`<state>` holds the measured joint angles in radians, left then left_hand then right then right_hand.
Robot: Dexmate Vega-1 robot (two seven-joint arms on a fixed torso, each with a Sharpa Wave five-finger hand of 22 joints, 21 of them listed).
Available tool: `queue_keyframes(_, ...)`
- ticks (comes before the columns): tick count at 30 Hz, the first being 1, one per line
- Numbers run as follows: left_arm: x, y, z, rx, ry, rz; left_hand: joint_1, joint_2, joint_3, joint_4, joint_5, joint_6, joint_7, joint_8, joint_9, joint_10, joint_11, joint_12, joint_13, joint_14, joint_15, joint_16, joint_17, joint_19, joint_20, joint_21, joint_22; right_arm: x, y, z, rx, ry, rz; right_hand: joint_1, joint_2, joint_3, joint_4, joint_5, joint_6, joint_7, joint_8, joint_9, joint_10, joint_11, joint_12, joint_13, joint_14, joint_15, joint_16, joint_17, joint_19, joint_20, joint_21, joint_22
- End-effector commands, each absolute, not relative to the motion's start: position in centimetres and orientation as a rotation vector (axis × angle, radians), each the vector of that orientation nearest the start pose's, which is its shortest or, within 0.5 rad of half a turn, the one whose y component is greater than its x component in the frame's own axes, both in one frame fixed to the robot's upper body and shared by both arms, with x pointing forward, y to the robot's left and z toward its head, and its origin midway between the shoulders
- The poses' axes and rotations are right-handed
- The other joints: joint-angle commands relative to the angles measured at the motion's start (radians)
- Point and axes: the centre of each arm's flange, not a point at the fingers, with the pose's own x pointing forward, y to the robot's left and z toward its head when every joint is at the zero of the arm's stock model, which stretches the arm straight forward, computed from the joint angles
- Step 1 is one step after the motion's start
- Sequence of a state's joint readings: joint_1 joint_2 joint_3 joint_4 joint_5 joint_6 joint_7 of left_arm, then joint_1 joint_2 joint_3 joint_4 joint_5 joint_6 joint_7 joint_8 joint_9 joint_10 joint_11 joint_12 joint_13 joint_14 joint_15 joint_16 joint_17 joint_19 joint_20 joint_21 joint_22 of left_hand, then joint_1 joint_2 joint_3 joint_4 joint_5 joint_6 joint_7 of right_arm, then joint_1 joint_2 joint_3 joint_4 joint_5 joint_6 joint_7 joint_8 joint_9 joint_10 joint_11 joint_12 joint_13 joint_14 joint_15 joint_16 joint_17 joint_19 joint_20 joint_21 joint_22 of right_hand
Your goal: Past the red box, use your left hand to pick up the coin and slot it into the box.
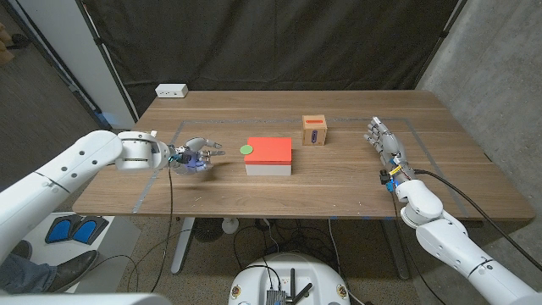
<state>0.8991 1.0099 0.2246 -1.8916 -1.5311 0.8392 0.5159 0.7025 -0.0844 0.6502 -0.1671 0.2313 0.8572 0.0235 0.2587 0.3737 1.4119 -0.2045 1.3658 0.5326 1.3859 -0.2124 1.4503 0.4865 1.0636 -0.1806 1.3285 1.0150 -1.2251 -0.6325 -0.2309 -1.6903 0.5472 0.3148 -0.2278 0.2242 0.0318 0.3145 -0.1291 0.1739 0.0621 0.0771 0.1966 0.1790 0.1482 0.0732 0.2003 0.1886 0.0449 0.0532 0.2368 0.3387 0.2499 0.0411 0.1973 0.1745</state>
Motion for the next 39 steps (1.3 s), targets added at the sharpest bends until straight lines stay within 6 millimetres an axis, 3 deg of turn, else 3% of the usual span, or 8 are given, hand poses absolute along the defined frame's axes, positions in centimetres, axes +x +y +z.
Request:
queue_keyframes(1,55.7,31.1,-2.2,-0.043,0.310,-0.152,0.000,0.003,0.013,-0.003,-0.003,0.006,0.006,-0.004,0.004,-0.005,-0.003,0.010,-0.003,-0.002,-0.001,0.006,0.001,0.013,-0.032,-0.002,-0.007,55.7,-32.3,-8.3,-0.003,-0.626,0.039,0.005,0.001,0.003,-0.007,0.001,0.003,0.002,0.000,0.005,0.009,-0.002,0.004,0.002,0.005,0.003,0.000,0.001,0.004,0.004,0.003,0.003)
queue_keyframes(39,56.2,27.7,-1.8,-0.016,0.306,-0.189,0.004,0.008,0.024,-0.004,-0.014,0.016,0.017,-0.017,0.013,-0.011,-0.003,0.021,-0.025,-0.005,-0.001,0.014,-0.010,0.016,-0.032,0.009,-0.051,55.6,-33.8,-9.6,0.018,-0.616,0.035,0.006,0.003,0.001,-0.010,0.001,0.002,0.000,-0.002,0.005,0.015,-0.001,0.002,0.002,0.008,0.004,-0.001,-0.001,0.005,0.004,0.004,0.003)
